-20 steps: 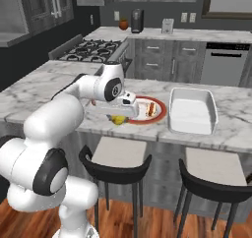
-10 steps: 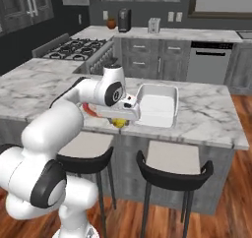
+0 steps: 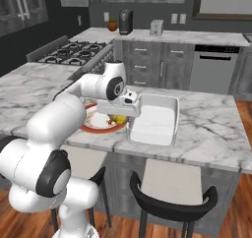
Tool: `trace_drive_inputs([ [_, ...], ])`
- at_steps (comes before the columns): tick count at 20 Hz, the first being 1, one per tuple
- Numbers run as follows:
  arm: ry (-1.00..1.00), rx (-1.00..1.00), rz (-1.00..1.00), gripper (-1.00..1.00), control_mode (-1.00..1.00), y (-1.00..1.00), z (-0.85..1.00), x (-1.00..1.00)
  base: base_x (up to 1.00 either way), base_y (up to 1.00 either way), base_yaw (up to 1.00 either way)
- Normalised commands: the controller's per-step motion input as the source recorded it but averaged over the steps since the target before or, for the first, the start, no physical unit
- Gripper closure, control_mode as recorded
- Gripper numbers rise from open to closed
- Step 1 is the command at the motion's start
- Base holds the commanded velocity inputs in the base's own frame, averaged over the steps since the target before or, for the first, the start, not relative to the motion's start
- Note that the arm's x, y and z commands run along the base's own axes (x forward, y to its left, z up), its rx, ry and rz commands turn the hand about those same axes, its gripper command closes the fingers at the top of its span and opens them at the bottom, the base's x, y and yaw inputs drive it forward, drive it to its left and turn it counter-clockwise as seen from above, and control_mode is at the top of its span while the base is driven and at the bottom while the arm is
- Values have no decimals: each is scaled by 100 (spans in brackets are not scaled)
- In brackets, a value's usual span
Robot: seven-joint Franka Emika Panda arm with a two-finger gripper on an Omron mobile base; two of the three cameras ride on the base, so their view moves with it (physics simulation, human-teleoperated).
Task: Place one cooked food and one vegetable from the large plate to each tupperware container.
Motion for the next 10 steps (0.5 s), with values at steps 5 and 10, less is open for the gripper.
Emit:
trace_drive_inputs([
  [5, 0, 0, 0, 100, 100, 0, 0, 0, 100, -48, -21],
  [10, 0, 0, 0, 100, 100, 0, 0, 0, 100, -10, -32],
])
